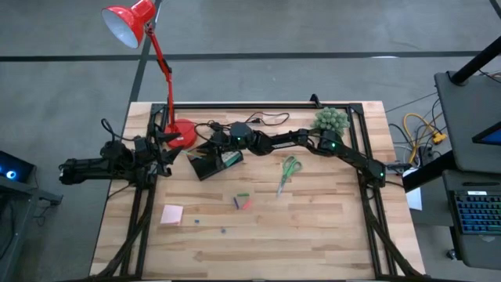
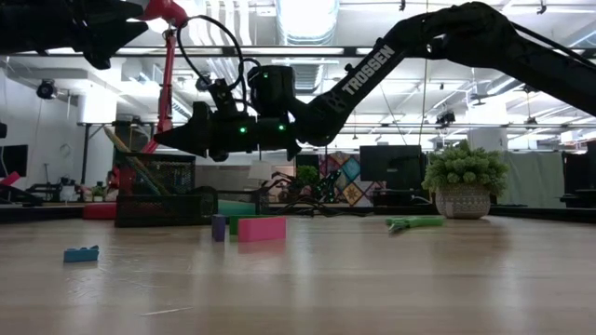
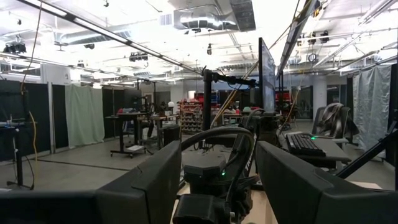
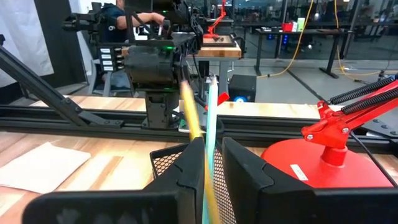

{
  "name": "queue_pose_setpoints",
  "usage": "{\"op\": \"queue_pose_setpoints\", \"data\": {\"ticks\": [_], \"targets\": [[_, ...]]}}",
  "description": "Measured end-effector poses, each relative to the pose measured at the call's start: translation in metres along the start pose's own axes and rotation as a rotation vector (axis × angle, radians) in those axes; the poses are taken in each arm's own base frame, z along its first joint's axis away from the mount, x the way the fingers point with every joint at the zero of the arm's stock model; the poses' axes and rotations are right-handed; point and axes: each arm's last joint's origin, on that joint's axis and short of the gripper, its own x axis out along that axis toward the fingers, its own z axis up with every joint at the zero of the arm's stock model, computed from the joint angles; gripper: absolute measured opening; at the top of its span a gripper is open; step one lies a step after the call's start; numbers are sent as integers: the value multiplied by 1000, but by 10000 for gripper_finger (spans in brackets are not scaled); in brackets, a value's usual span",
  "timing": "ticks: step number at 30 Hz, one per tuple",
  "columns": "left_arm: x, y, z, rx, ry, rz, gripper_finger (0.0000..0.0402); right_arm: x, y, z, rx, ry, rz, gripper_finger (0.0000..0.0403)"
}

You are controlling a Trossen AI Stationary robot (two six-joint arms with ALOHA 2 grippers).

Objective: Pick and place office supplies into organizer
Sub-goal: Put the green scissor into the desk organizer

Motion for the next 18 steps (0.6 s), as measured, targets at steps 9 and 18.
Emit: {"op": "queue_pose_setpoints", "data": {"ticks": [9, 18], "targets": [[0, 0, 0, 0, 0, 0, 196, 0, 0, 0, -1, -2, 0, 49], [0, 0, 0, 0, 0, 0, 196, -1, 0, 7, -4, -10, -1, 49]]}}
